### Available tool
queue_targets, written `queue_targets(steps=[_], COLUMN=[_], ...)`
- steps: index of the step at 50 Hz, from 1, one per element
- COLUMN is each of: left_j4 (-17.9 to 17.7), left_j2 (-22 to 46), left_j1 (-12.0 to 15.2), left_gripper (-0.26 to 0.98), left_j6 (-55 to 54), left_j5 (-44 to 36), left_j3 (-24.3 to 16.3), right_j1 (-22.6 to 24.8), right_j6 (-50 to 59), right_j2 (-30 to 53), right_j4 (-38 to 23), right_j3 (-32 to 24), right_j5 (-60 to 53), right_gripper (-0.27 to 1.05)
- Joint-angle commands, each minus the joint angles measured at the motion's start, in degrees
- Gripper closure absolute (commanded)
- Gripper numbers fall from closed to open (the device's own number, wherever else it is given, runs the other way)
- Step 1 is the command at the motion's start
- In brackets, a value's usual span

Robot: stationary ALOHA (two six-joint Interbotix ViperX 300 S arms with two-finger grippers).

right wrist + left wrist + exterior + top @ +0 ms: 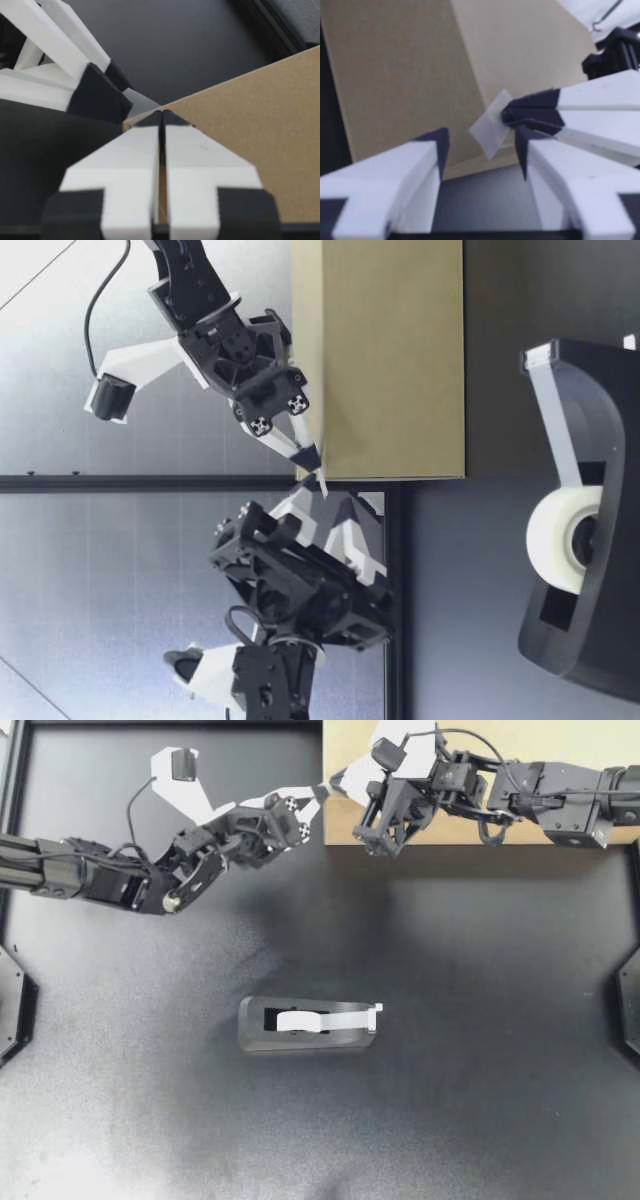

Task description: Cut a small piece of tape from the tape dispenser then place it on the cardboard box's edge.

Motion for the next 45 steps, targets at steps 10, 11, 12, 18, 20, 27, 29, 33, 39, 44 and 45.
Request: queue_targets(steps=[10,11,12,18,20,27,29,33,39,44,45], left_j4=[0.9,1.0,1.1,3.3,4.4,7.8,8.4,9.7,13.0,15.9,16.3], left_j2=[-8.1,-8.7,-9.4,-14.3,-16.1,-20.7,-21.7,-23.5,-24.9,-25.0,-25.0], left_j1=[-4.2,-4.5,-4.9,-7.7,-8.8,-12.0,-12.7,-14.4,-16.9,-18.2,-18.5], left_gripper=[0.28,0.28,0.28,0.28,0.28,0.28,0.28,0.29,0.29,0.29,0.29], left_j6=[8.6,9.7,10.9,20.5,24.1,34.5,36.9,41.7,46.1,46.9,46.9], left_j5=[-0.3,-0.3,-0.3,-0.3,-0.3,-0.2,-0.2,-0.2,-0.2,-0.2,-0.2], left_j3=[3.3,3.9,4.1,6.9,7.9,10.8,11.3,12.0,12.0,11.9,11.9], right_j1=[3.9,4.3,4.8,9.0,10.2,14.9,16.1,18.6,22.1,24.4,24.9], right_j6=[0.1,0.1,0.1,0.3,0.4,1.1,1.8,3.8,7.6,9.5,9.7], right_j2=[-8.3,-9.1,-9.9,-15.6,-17.3,-23.7,-25.2,-28.2,-31.1,-32.0,-32.1], right_j4=[0.4,0.4,0.4,0.4,0.5,0.9,1.0,1.3,1.3,1.3,1.3], right_j3=[0.1,0.2,0.4,1.9,2.7,6.8,7.8,10.1,12.8,14.1,14.2], right_j5=[0.6,0.7,0.8,0.9,0.9,0.0,-0.4,-1.6,-3.9,-5.4,-5.6], right_gripper=[0.88,0.88,0.88,0.88,0.88,0.88,0.88,0.88,0.88,0.88,0.88])
